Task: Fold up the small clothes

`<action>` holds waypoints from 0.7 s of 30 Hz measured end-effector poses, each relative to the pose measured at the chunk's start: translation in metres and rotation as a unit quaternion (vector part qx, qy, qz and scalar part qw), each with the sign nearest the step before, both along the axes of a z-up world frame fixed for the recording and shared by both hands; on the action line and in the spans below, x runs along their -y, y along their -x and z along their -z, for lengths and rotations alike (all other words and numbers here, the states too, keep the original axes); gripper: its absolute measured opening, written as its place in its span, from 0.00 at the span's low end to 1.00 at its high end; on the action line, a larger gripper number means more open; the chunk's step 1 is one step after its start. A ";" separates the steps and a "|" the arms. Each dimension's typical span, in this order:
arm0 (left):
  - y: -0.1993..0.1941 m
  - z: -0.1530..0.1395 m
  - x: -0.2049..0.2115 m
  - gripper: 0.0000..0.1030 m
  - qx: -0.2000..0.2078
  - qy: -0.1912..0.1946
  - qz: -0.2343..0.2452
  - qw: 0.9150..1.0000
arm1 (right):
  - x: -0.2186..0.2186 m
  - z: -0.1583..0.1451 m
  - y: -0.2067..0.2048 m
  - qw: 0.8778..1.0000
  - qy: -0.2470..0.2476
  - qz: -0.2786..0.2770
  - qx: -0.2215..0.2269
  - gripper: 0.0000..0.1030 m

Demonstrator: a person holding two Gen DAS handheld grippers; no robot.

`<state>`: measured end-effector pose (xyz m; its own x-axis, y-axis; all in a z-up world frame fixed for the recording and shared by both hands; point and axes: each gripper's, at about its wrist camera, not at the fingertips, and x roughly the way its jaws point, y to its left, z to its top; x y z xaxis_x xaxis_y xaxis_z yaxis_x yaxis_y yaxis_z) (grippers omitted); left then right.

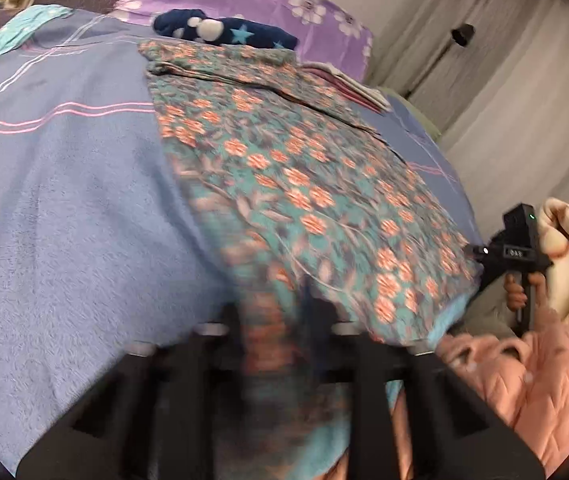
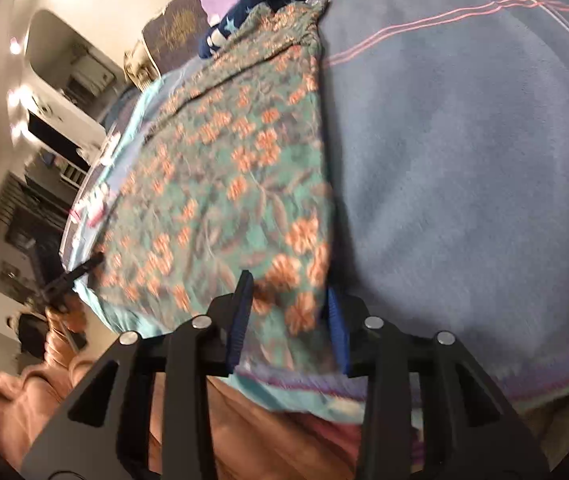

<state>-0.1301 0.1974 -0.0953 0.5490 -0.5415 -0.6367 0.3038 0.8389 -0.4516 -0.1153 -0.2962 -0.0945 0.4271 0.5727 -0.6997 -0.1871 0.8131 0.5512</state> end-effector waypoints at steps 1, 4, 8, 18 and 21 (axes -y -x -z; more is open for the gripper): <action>-0.001 -0.001 -0.001 0.05 0.002 0.007 -0.004 1.000 | 0.001 0.000 -0.001 1.000 -0.007 0.003 -0.001 0.04; 0.005 -0.020 -0.001 0.04 0.043 0.027 -0.024 0.998 | 0.009 -0.014 -0.004 0.998 -0.051 0.022 0.021 0.03; 0.011 -0.076 0.002 0.04 0.141 0.069 -0.027 0.987 | 0.019 -0.067 -0.008 0.989 -0.101 0.031 0.108 0.03; 0.070 -0.154 -0.002 0.03 0.229 0.138 -0.049 0.962 | 0.049 -0.181 0.085 0.948 -0.071 0.052 0.304 0.03; 0.074 -0.143 0.008 0.03 0.209 0.111 -0.052 0.970 | 0.048 -0.171 0.088 0.953 -0.026 0.067 0.294 0.04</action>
